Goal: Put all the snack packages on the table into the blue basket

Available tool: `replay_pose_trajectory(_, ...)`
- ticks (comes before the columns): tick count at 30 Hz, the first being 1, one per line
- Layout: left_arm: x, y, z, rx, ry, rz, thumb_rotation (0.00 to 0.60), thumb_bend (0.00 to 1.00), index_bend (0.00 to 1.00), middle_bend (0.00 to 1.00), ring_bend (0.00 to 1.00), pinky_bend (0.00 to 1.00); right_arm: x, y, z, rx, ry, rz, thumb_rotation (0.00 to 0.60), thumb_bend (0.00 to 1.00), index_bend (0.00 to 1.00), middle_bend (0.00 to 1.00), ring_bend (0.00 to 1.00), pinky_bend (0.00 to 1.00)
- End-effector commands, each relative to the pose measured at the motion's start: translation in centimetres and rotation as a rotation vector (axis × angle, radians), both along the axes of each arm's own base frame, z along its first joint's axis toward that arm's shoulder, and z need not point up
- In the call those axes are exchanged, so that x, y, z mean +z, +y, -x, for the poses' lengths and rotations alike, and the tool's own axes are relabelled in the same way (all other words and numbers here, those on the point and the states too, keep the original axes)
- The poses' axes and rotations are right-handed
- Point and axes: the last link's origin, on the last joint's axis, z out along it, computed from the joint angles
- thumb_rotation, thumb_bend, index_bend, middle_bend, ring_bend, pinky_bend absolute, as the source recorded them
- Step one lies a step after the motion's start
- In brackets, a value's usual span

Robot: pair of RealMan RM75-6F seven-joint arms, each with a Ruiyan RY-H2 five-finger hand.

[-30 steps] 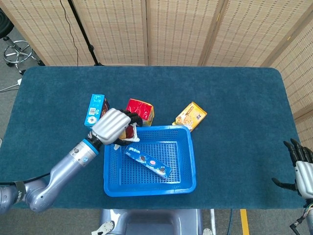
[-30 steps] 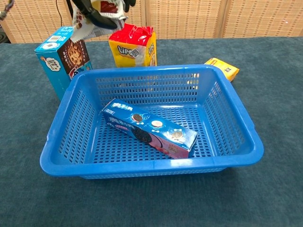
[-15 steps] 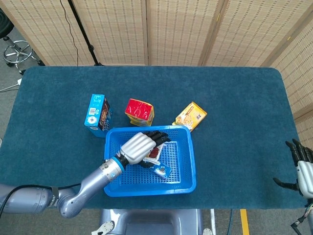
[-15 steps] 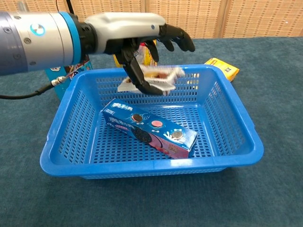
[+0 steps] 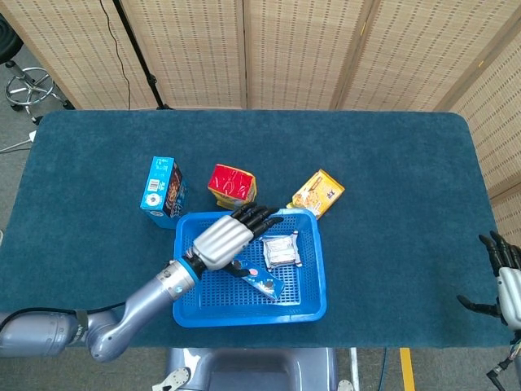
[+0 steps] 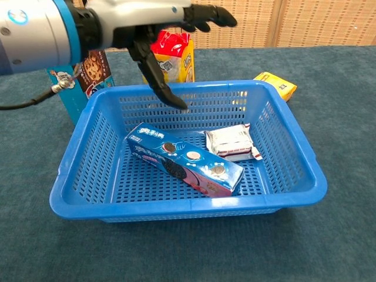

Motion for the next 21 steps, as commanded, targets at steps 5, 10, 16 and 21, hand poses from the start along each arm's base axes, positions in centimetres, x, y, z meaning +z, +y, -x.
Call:
replay_pose_trajectory(5, 6.7, 2.5, 5.2, 0.072, 0.074, -0.19, 0.6, 0.04, 0.0, 0.0, 0.0, 0.0, -0.1, 0.0, -0.3, 0.009, 0.0, -0.006, 0.6, 0.0, 0.0, 0.0, 0.0, 0.03)
replay_pose_trajectory(10, 8.9, 4.0, 8.9, 0.188, 0.083, -0.218, 0.6, 0.04, 0.0, 0.0, 0.0, 0.0, -0.6, 0.0, -0.6, 0.019, 0.006, -0.021, 0.6, 0.0, 0.0, 0.0, 0.0, 0.03)
replay_pose_trajectory(16, 8.3, 6.3, 12.1, 0.384, 0.082, -0.246, 0.6, 0.04, 0.0, 0.0, 0.0, 0.0, -1.4, -0.1, -1.1, 0.034, 0.014, -0.052, 0.6, 0.0, 0.0, 0.0, 0.0, 0.03)
replay_pose_trajectory(21, 8.0, 7.5, 13.1, 0.484, 0.073, -0.264, 0.6, 0.04, 0.0, 0.0, 0.0, 0.0, -1.3, -0.1, -0.9, 0.026, 0.014, -0.049, 0.6, 0.0, 0.0, 0.0, 0.0, 0.03)
